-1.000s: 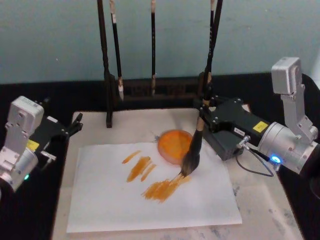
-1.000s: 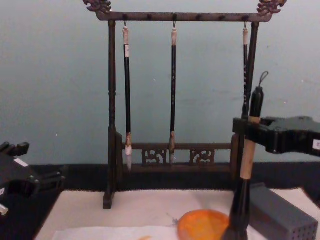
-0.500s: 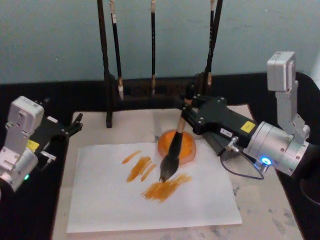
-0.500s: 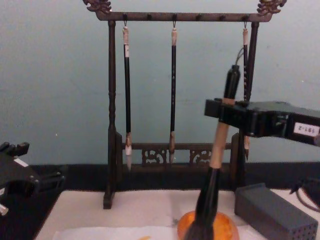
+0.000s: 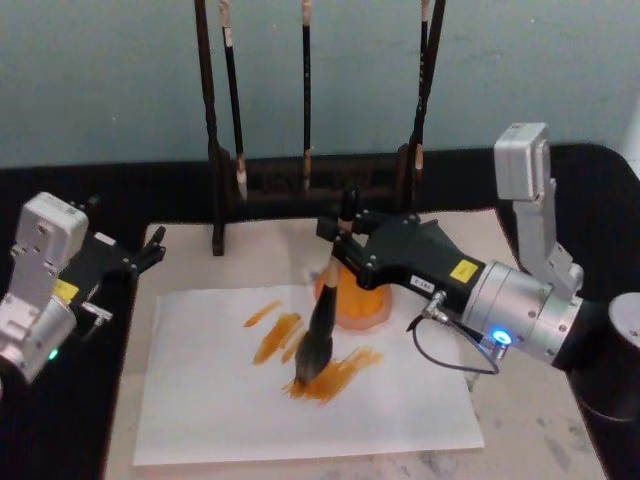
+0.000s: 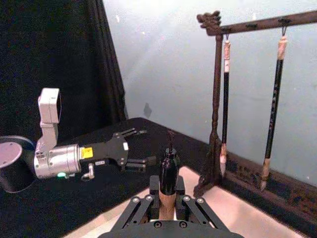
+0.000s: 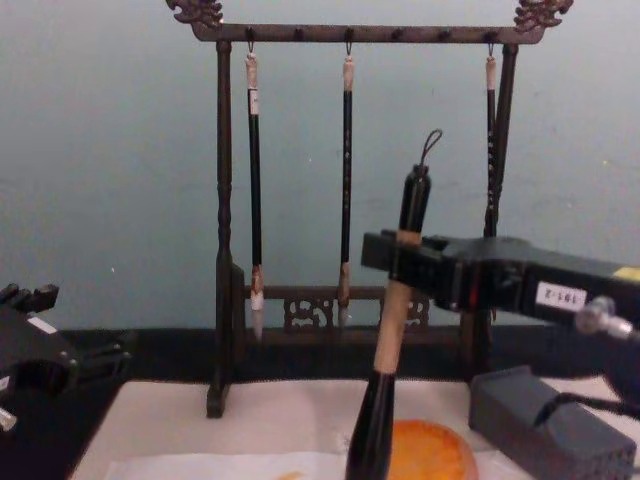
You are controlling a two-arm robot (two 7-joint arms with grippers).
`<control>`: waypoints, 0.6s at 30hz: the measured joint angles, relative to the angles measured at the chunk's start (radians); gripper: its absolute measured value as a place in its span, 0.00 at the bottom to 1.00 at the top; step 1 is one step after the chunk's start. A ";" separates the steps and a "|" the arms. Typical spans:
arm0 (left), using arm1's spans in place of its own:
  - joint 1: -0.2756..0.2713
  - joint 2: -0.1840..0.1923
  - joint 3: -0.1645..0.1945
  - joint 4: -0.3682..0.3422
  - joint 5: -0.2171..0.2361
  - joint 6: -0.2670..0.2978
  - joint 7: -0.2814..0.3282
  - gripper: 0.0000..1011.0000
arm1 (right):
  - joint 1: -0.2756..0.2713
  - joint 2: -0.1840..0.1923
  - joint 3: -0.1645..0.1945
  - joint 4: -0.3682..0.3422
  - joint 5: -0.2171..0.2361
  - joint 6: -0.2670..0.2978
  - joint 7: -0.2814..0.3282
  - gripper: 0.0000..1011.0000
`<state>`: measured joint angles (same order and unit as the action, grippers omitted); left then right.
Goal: Pick up the brush from the inkstone, write on the paper, then place the brush back to its original position.
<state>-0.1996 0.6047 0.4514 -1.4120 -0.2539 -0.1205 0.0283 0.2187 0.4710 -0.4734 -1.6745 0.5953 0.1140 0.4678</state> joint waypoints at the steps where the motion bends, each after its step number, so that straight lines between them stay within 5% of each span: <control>1: 0.000 0.000 0.000 0.000 0.000 0.000 0.000 0.99 | 0.001 0.000 -0.004 0.004 0.000 0.000 0.000 0.17; 18: 0.000 0.000 0.000 0.000 0.000 0.000 0.000 0.99 | -0.009 0.015 0.015 0.027 -0.003 -0.002 -0.030 0.17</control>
<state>-0.1995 0.6047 0.4514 -1.4120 -0.2539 -0.1205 0.0283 0.2100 0.4861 -0.4586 -1.6477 0.5919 0.1123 0.4377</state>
